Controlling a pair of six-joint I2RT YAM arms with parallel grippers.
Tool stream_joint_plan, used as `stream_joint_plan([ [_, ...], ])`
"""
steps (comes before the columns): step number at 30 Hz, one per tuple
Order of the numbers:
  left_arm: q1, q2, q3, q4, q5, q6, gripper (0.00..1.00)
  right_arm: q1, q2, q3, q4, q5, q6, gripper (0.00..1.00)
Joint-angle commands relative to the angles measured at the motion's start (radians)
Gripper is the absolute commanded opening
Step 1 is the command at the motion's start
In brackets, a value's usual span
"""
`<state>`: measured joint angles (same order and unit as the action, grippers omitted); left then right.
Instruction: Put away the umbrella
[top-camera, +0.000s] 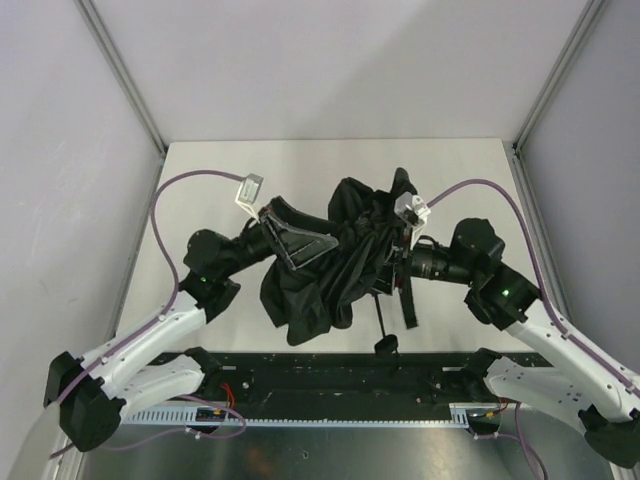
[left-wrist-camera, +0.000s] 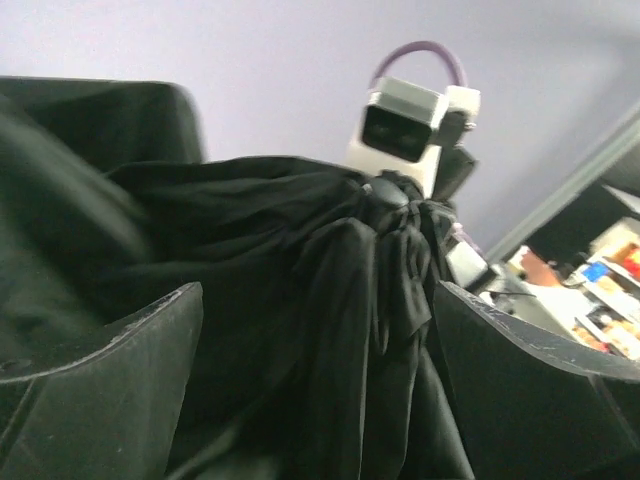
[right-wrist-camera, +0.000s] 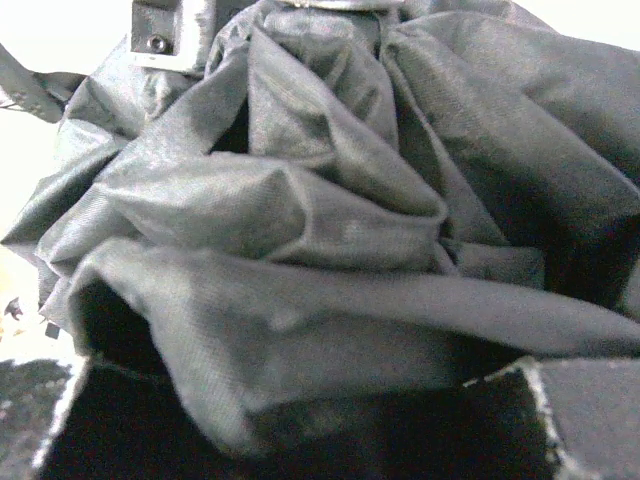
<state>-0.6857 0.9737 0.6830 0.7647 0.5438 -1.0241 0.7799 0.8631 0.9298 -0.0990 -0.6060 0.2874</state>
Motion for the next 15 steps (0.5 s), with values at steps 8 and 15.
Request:
stream_joint_plan([
  [8,0.143,-0.149,0.280,-0.927,-0.236,0.511,0.99,-0.137,-0.069,0.049,-0.309,0.151,-0.093,0.00],
  [15,0.148,-0.232,0.274,-1.035,-0.344,0.467,0.99,-0.129,0.042,0.135,-0.469,0.389,-0.149,0.00],
])
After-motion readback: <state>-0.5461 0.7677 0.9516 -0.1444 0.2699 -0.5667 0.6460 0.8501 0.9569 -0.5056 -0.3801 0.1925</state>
